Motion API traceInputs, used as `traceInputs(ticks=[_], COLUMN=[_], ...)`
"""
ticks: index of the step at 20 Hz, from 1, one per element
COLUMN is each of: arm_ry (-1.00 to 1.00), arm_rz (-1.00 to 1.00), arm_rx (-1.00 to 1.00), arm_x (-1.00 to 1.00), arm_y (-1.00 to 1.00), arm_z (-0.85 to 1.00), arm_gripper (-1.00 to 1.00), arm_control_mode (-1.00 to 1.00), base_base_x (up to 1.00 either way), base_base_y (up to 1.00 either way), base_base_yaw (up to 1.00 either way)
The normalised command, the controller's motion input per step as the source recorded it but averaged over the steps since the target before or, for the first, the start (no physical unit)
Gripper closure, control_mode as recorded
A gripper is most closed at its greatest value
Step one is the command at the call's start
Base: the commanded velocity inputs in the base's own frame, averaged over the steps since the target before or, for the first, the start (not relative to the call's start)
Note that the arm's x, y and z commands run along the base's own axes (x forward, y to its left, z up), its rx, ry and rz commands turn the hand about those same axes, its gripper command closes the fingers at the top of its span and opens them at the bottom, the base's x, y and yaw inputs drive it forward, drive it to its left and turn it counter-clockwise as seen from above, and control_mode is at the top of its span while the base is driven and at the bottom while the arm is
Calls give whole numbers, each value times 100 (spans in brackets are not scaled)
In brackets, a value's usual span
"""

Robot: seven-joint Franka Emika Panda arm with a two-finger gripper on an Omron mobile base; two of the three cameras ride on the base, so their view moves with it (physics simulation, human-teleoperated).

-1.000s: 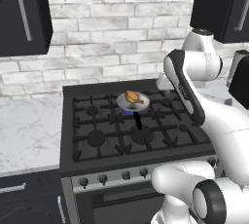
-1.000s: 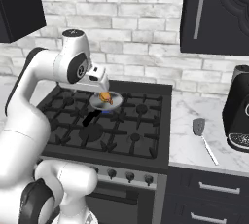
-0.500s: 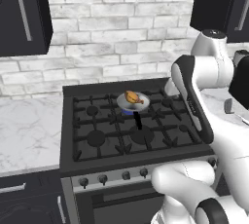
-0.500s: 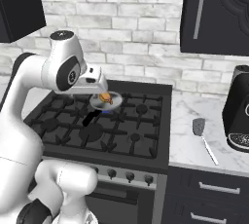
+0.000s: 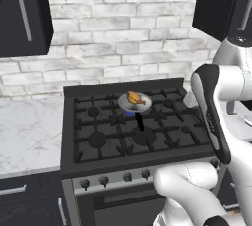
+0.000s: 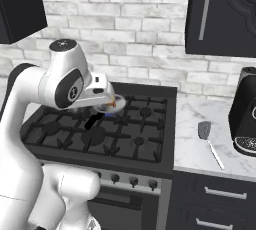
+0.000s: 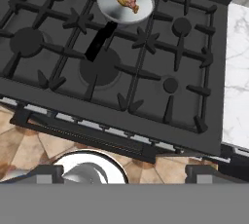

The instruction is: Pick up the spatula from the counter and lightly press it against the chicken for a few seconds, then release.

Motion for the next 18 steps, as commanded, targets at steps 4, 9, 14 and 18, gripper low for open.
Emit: traceInputs(ticks=[4,9,14,18], arm_ry=[0,0,0,0], arm_rz=[6,0,0,0], arm_rx=[0,0,0,0], arm_x=[-33,-12,-2,-3], arm_y=[-31,-23,-25,-35], arm_z=[0,0,0,0], arm_gripper=[-100,-100,-100,-100], arm_control_mode=[-100,-100,-100,-100], base_base_x=[0,0,0,0], base_base_y=[0,0,0,0], base_base_yaw=[0,0,0,0])
